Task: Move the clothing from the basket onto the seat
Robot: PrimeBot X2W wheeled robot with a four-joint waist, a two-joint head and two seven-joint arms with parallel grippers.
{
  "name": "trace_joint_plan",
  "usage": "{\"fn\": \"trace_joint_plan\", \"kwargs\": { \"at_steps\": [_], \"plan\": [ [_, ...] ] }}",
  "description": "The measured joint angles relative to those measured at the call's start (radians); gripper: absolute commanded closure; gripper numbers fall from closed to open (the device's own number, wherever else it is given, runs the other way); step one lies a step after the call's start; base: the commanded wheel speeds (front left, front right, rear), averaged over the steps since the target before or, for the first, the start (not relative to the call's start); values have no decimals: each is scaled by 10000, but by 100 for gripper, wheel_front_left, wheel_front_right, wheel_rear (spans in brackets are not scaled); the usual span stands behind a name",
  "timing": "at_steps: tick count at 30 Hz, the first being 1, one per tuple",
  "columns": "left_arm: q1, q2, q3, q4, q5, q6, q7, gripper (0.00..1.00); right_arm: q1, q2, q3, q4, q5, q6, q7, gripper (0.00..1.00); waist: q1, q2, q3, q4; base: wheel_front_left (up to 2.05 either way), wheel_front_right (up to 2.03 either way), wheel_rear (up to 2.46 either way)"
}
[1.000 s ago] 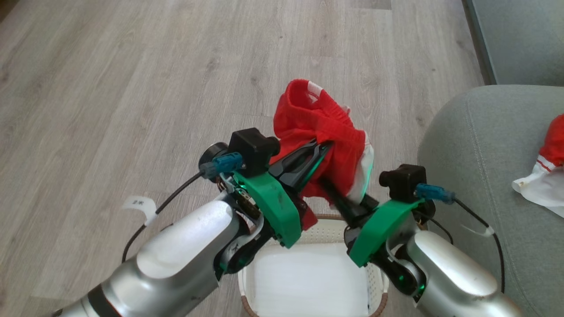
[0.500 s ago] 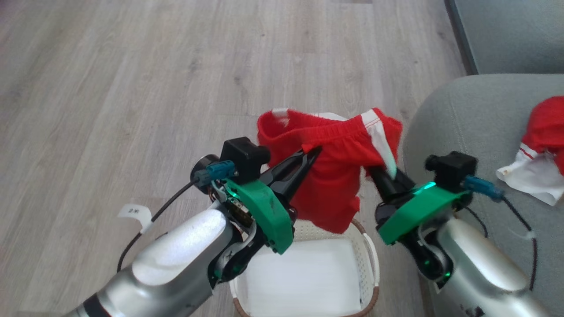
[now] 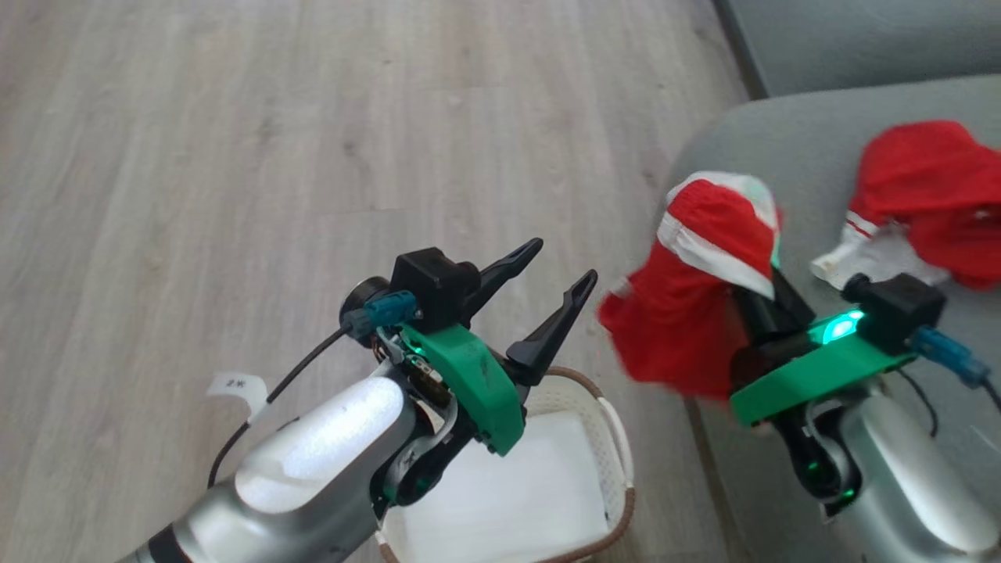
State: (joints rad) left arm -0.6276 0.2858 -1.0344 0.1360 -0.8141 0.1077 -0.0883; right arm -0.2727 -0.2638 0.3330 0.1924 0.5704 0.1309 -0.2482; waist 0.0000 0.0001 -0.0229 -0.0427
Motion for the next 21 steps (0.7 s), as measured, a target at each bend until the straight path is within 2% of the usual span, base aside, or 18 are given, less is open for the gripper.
{"fn": "trace_joint_plan", "kwargs": {
  "at_steps": [8, 21],
  "plan": [
    [26, 100, -35, -48, 17, 40, -192, 0, 356, -174, -748, -953, -142, 0, 144, 100, 0, 0, 131, -885, 0, 0, 0],
    [25, 290, -94, -171, 288, 44, -497, 0, 628, -186, -1139, -2679, -412, 0, 683, 100, 0, 0, 462, -2661, 0, 0, 0]
  ]
}}
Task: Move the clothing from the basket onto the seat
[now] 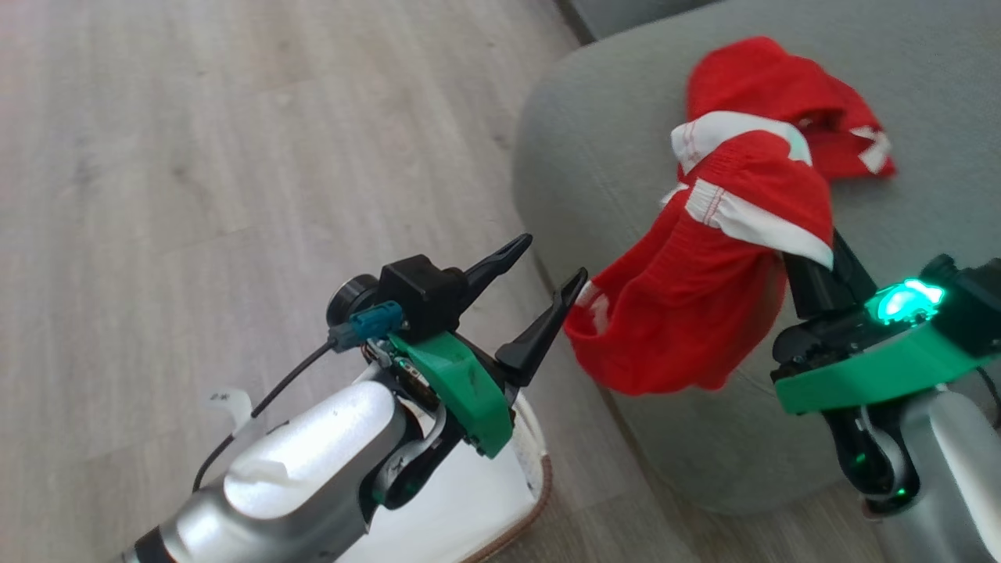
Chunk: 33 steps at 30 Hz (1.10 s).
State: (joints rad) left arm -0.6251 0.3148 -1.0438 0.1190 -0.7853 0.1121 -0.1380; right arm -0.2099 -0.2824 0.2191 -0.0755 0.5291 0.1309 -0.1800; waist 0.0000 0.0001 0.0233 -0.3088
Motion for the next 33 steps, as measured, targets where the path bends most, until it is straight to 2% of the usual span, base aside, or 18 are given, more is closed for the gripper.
{"fn": "trace_joint_plan", "kwargs": {
  "at_steps": [11, 19, 22, 27, 33],
  "plan": [
    [-35, 102, 0, -79, 79, 27, 0, 0, 416, 73, -314, -577, -119, 0, 12, 100, 0, 0, 331, -1312, 0, 0, 0],
    [-51, 115, 0, -79, 79, 29, 0, 0, 402, 192, -589, -949, -6, 0, 117, 100, 0, 0, 561, -1651, 0, 0, 0],
    [-104, 127, -4, -100, 111, 31, 4, 0, 145, -100, -846, -972, 134, 0, 267, 100, 0, 0, 728, -1667, 0, 0, 0],
    [-656, 180, -31, -309, 322, 25, 46, 0, -1606, -805, -1327, -654, 556, 0, 424, 100, 0, 0, 1234, -1532, 0, 0, 0],
    [-975, 330, -52, -531, 470, 12, 322, 0, -3266, -1511, -1776, 715, 853, 0, 428, 100, 0, 0, 1967, -1316, 0, 0, 0]
  ]
}}
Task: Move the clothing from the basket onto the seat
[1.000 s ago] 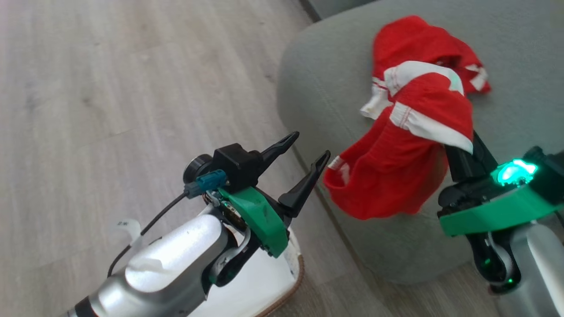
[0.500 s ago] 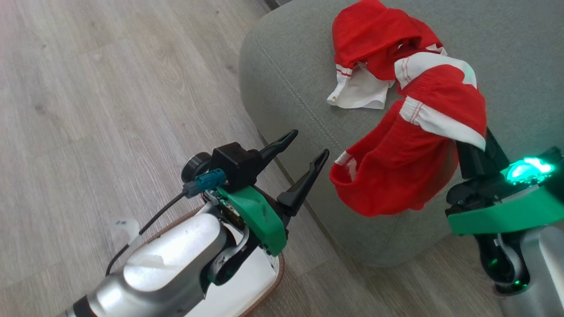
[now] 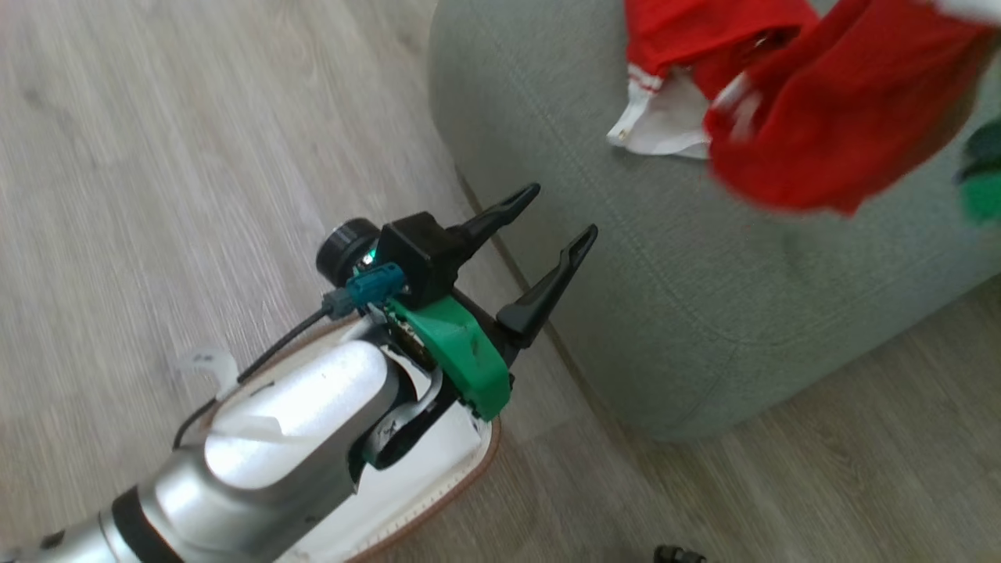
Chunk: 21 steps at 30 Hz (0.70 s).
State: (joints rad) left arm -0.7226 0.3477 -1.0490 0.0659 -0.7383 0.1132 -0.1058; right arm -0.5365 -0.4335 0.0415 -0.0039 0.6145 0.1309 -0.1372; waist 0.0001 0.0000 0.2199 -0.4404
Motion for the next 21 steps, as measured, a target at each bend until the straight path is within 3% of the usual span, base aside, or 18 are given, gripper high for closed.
{"fn": "trace_joint_plan", "kwargs": {
  "at_steps": [13, 21],
  "plan": [
    [-1213, 169, -13, -499, 462, -86, 357, 0, -3153, -1315, -825, 3747, -629, 2, -441, 100, 1, 0, 1838, 884, 0, 0, 0],
    [-1758, 186, -23, -652, 731, -134, 514, 0, -4316, -1421, -341, 6397, -1593, 2, -364, 100, 2, -1, 3076, 1622, 0, 0, 0]
  ]
}}
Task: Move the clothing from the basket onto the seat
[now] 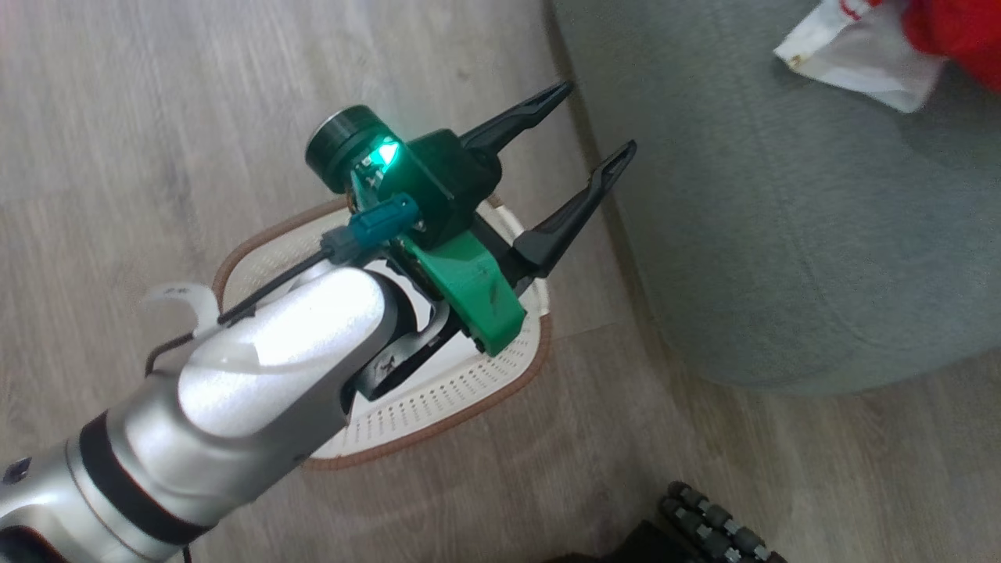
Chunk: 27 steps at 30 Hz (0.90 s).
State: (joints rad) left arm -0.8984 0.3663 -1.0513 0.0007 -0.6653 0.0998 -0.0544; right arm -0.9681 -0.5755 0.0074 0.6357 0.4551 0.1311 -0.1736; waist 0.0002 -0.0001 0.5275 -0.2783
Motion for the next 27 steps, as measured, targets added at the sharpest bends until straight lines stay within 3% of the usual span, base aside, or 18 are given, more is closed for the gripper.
{"fn": "trace_joint_plan", "kwargs": {
  "at_steps": [10, 14, 16, 17, 27],
  "plan": [
    [-204, -169, 4, 94, 35, -29, -192, 0, -608, -23, 754, 2966, -593, 0, 1225, 98, -1, 0, 594, 903, 0, 0, 0],
    [-202, -188, 4, 232, 33, -31, -316, 0, -855, -105, 978, 3797, -612, 0, 1975, 52, -2, 0, 513, 1015, 0, 0, 0],
    [-200, -192, 4, 272, 21, -29, -368, 0, -957, -217, 1039, 3985, -677, 0, 2096, 5, -2, 0, 418, 1027, 0, 0, 0],
    [-198, -199, 4, 290, 21, -29, -370, 0, -1001, -255, 1064, 4071, -679, 0, 2096, 0, -2, 0, 366, 1025, 0, 0, 0],
    [-36, -240, -40, 449, -84, -27, -541, 0, -1069, -211, 1902, 4619, -493, 0, 2736, 0, -3, 0, -422, 816, 0, 0, 0]
  ]
}}
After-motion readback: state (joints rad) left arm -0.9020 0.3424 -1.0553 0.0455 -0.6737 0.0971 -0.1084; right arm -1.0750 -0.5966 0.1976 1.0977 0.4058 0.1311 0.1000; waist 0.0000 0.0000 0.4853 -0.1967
